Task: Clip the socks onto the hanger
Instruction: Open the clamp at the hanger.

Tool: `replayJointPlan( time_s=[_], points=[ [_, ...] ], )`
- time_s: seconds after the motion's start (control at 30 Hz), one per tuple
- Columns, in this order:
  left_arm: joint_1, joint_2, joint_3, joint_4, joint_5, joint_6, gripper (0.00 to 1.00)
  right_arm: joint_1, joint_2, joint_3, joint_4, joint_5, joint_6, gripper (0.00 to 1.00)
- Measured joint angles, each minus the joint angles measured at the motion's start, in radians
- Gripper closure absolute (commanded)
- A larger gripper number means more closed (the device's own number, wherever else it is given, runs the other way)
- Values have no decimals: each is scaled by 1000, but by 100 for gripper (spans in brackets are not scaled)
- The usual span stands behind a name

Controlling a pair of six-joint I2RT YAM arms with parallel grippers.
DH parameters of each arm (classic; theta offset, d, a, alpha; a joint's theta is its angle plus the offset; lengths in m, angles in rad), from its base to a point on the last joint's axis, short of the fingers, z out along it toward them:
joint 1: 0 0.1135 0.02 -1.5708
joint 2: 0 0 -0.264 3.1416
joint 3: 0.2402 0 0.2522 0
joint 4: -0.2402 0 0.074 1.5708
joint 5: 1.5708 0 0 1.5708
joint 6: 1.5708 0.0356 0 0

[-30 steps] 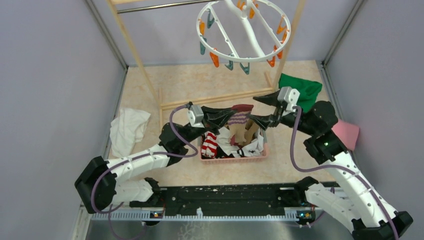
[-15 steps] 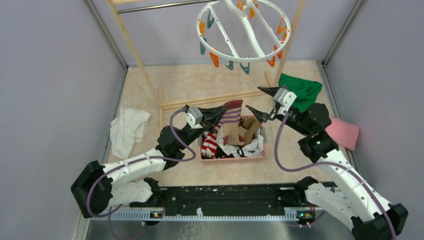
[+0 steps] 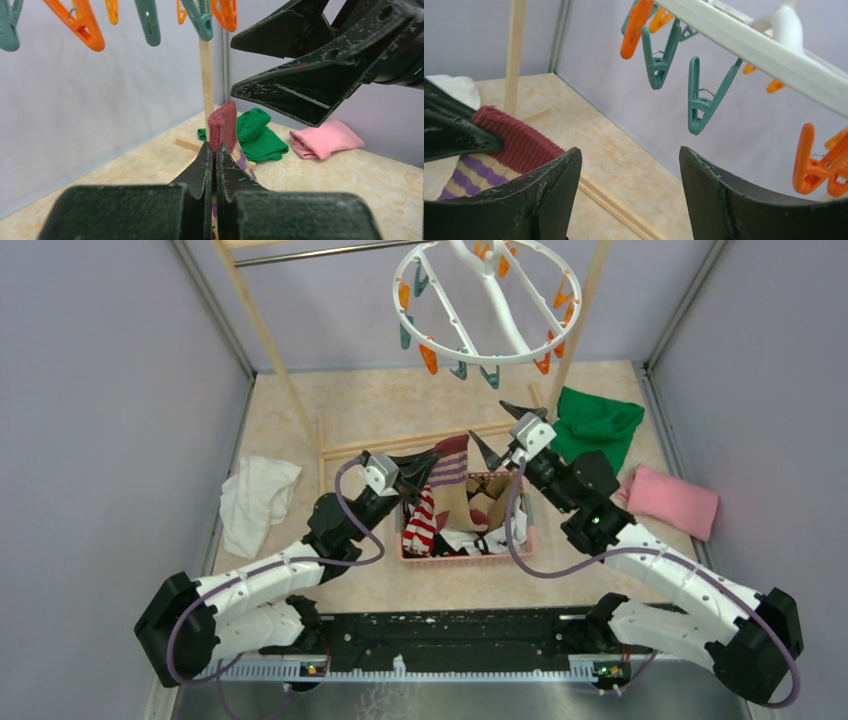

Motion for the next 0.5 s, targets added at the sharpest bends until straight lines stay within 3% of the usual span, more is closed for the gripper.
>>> replayJointPlan(
  time_s=[0.23,0.5],
  points=[
    [33,0,0,-4,-4,0,100,45,98,54,64,242,51,43],
    [38,35,0,14,-3,-8,100,47,105,77,143,328,41,43]
  ],
)
